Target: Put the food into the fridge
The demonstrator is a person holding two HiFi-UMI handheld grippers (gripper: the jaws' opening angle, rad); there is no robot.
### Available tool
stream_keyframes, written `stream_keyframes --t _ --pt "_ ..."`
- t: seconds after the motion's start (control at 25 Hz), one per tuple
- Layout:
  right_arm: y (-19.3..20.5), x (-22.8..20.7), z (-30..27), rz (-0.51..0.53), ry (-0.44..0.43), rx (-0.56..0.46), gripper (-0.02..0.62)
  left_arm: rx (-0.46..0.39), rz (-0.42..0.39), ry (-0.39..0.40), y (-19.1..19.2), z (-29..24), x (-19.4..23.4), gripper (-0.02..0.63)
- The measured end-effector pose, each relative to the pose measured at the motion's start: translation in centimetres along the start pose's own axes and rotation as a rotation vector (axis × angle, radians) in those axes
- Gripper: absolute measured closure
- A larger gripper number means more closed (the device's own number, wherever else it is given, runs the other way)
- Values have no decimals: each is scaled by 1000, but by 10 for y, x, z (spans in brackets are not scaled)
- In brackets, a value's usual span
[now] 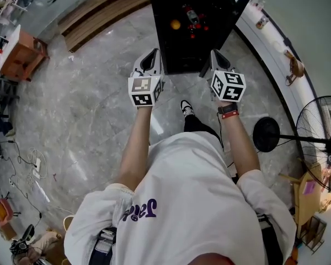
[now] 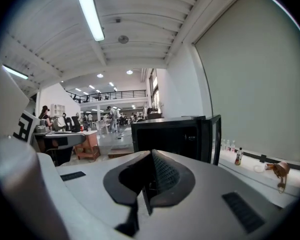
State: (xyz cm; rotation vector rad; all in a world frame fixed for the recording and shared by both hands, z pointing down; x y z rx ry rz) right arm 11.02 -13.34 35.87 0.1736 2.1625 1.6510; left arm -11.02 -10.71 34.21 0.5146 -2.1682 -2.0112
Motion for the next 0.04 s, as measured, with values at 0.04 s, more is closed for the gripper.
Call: stream_keyframes --t 0.04 --pt "2 3 -3 13 -18 16 581 1 3 -2 2 -1 2 586"
Point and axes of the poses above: the fingertips, and each gripper's own axes: z backward along the fingers, x to its left, y out of its underside, the point moved 3 cm from there along z, backward along the fingers, and after that the axes turned 9 degrees about -z, right-handed, at the moved point
